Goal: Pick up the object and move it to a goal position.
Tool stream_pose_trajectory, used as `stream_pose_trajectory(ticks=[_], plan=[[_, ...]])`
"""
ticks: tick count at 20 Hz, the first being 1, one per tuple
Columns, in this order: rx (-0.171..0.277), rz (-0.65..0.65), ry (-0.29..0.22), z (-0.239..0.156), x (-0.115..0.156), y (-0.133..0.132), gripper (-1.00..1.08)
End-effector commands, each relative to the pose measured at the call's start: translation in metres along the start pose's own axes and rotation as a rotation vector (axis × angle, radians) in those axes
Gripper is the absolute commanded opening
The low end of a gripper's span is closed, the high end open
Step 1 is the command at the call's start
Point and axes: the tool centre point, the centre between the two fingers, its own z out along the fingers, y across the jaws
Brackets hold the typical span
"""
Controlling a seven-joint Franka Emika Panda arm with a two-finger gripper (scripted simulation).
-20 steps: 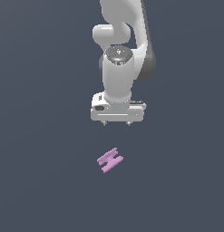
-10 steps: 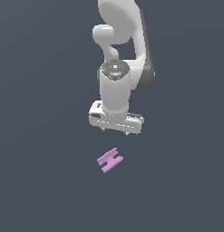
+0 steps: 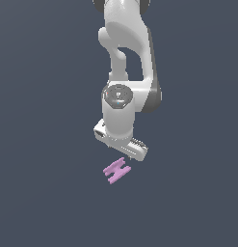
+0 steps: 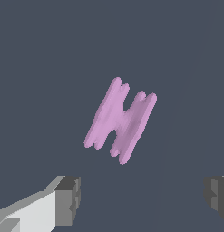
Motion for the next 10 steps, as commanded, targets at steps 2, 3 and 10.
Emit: stream_pose_trajectory(ticks=[2, 3, 10], plan=[[-0.004, 0.102, -0.001, 0.014, 0.010, -0.002, 1.00], [-0.006, 0.130, -0.002, 0.018, 0.013, -0.003, 1.00], [-0.016, 0.303, 0.000, 0.043, 0.029, -0.006, 1.00]])
